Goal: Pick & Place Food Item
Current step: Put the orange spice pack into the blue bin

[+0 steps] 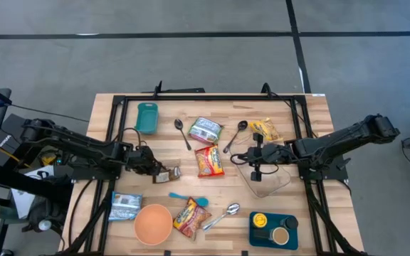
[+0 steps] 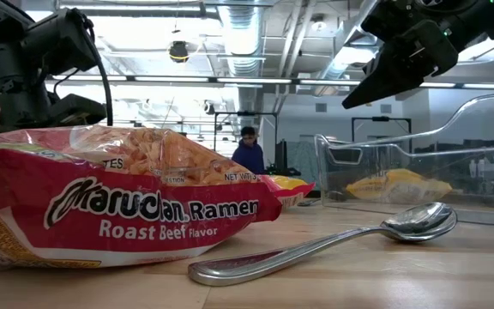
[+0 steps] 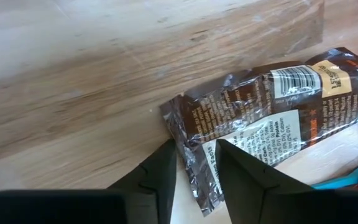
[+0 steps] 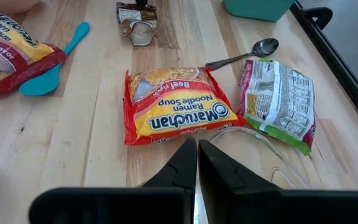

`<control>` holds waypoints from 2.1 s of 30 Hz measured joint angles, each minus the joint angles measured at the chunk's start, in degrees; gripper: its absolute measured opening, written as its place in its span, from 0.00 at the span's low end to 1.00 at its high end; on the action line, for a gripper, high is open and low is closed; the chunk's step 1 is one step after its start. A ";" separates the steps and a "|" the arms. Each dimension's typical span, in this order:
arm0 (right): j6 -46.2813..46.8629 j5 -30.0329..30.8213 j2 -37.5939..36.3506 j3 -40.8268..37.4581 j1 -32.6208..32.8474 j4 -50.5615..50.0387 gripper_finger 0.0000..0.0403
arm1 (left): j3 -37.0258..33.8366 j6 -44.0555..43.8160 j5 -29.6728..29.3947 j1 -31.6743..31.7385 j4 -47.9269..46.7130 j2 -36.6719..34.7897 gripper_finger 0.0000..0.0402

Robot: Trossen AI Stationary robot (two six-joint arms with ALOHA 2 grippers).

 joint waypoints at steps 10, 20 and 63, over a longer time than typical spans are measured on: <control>0.00 -0.01 0.00 0.00 0.00 -0.02 0.02 | -0.09 0.00 -0.20 0.00 0.08 0.07 0.13; 0.00 -0.01 0.00 0.00 -0.01 -0.08 0.02 | -0.13 0.02 -2.77 0.00 0.25 0.11 0.01; 0.00 0.06 0.00 0.00 -0.02 0.05 0.02 | -0.11 39.87 -11.76 0.02 35.63 0.02 0.00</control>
